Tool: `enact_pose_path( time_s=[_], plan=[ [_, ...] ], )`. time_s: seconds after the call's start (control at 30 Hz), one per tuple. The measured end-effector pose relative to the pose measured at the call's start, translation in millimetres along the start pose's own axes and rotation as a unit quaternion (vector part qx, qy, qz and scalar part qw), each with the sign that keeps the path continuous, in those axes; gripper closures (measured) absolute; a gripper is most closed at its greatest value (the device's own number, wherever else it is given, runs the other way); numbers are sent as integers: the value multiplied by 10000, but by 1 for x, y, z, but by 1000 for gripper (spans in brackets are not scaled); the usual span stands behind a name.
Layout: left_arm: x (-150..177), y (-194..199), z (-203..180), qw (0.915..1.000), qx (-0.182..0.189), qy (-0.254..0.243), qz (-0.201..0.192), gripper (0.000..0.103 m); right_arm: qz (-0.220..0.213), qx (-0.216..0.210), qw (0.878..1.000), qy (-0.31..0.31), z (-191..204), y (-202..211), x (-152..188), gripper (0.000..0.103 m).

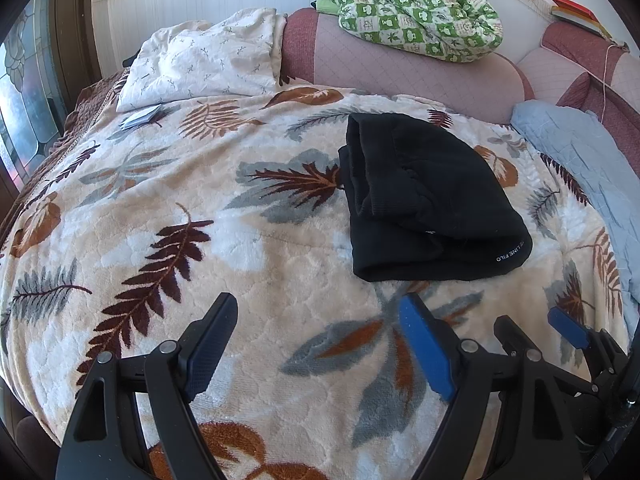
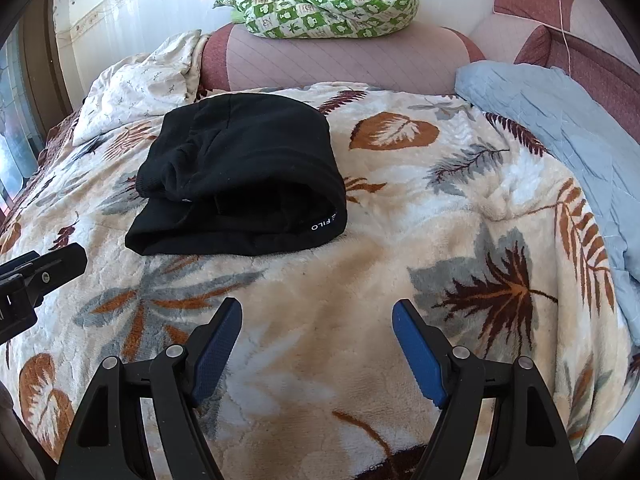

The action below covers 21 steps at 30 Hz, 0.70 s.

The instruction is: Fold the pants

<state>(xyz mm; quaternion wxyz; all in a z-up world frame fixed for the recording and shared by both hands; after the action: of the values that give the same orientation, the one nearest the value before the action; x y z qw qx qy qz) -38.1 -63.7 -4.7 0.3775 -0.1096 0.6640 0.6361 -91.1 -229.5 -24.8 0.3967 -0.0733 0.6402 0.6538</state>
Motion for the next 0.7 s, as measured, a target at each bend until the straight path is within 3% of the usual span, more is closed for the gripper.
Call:
enact_pose_path(
  time_s=[0.7],
  plan=[
    [2,1,6,10000,-31,76,-49,20,-137,217,9996,136,-2,2,-2,21]
  ],
)
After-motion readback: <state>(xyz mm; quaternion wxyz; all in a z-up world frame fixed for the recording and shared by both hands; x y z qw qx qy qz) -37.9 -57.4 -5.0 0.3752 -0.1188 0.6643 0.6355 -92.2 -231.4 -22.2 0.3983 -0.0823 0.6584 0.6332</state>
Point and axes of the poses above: each gripper's, at about its wrist camera, not at the fingertips, and y roughly against the way its jaws point, z to its left, x to its underside, the point moved 9 cm from there along -y, roughly the way its jaws point, and after that the axes turned 13 degrees about -y, right-handed, at the moved point
